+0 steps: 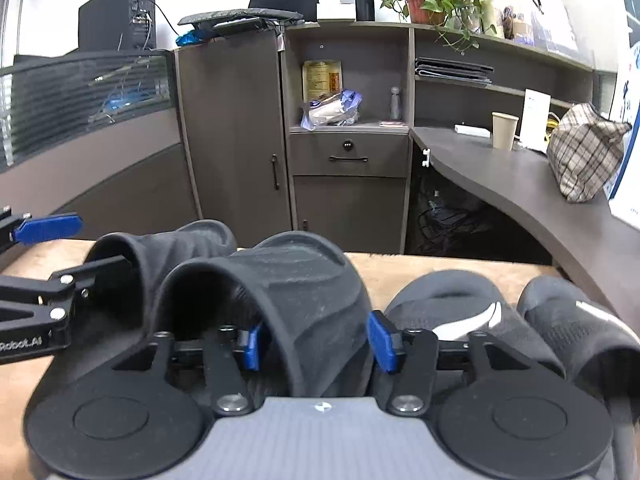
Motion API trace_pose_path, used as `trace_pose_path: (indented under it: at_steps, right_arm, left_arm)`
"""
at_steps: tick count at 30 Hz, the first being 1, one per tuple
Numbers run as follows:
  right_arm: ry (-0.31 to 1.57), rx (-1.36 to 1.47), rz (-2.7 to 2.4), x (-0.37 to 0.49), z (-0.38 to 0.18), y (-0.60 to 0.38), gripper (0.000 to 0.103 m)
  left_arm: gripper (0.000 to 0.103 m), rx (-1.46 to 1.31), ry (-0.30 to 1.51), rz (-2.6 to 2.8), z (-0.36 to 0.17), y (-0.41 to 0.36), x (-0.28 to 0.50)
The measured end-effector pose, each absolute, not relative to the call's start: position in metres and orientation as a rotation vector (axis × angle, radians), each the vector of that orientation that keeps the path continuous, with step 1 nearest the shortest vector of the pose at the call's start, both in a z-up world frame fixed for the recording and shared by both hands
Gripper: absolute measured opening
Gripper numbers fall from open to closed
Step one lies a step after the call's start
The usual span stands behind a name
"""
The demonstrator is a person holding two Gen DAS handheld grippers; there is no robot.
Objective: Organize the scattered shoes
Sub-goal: 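Lower both grey slippers onto the table beside the black slippers, then open the right tool releasing its grey slipper while the left tool releases the other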
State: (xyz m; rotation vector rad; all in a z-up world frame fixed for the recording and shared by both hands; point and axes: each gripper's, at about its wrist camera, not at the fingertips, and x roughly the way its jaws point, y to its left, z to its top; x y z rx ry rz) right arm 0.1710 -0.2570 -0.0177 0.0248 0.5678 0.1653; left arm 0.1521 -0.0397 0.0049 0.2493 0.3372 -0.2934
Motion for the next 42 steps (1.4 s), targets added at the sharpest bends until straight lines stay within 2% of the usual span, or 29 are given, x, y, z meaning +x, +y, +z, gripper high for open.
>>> trace_pose_path:
  at_steps: [1, 4, 10, 14, 25, 42]
  right_arm:
    - [0.568, 0.028, 0.168, 0.168, -0.018, -0.257, 0.068]
    - [0.563, 0.052, 0.179, 0.156, -0.018, -0.26, 0.076]
    - [0.521, 0.13, 0.205, 0.125, -0.015, -0.269, 0.081]
    - [0.48, 0.16, 0.194, 0.102, -0.015, -0.276, 0.086]
    - [0.425, 0.217, 0.163, 0.054, -0.019, -0.279, 0.095]
    - [0.39, 0.246, 0.147, 0.022, -0.03, -0.28, 0.098]
  left_arm:
    - [0.085, 0.238, 0.337, -0.292, 0.004, -0.038, 0.149]
    - [0.088, 0.207, 0.34, -0.288, 0.002, -0.035, 0.14]
    - [0.093, 0.119, 0.314, -0.294, 0.001, -0.023, 0.112]
    - [0.102, 0.026, 0.273, -0.277, 0.003, -0.01, 0.09]
    - [0.103, -0.08, 0.234, -0.149, -0.003, 0.006, 0.059]
    - [0.103, -0.036, 0.187, -0.045, -0.018, 0.013, 0.031]
